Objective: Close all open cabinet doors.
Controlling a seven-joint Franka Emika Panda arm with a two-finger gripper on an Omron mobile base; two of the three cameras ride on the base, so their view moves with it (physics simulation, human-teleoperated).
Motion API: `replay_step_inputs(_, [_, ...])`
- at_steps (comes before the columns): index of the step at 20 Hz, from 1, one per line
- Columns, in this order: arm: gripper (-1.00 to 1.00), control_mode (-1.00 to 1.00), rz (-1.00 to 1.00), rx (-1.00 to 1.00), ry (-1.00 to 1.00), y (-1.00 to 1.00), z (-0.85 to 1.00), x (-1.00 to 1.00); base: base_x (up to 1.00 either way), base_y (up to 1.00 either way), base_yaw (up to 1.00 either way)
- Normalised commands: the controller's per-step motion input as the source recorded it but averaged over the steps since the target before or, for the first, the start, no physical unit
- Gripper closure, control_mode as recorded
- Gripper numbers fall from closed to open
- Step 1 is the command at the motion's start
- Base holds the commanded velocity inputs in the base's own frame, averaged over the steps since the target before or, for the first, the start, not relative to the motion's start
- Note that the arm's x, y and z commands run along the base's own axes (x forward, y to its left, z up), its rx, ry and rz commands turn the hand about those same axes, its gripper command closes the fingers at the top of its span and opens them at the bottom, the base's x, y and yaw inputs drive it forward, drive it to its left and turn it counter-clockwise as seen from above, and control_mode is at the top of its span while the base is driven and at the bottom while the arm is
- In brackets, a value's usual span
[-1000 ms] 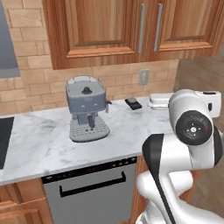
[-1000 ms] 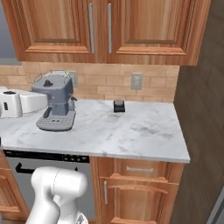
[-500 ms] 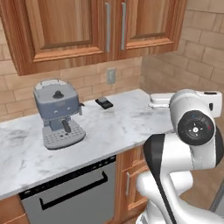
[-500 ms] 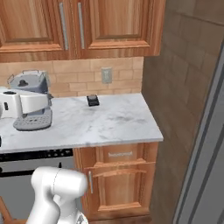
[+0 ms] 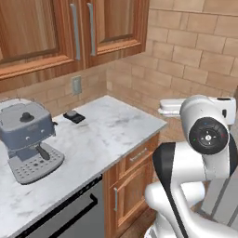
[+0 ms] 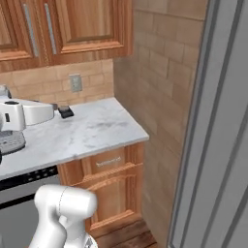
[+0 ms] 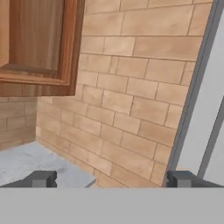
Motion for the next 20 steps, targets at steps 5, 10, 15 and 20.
replay_step_inputs(5, [-1.00,1.00,0.00,0.00,0.00,0.00,0.00,0.00,-0.03,0.43,-0.53])
replay_step_inputs(10, [-1.00,1.00,0.00,0.00,0.00,0.00,0.00,0.00,-0.04,0.42,-0.55])
replay_step_inputs(15, [-1.00,1.00,0.00,0.00,0.00,0.00,0.00,0.00,-0.03,0.44,-0.55])
replay_step_inputs(20, [-1.00,1.00,0.00,0.00,0.00,0.00,0.00,0.00,-0.03,0.45,-0.54])
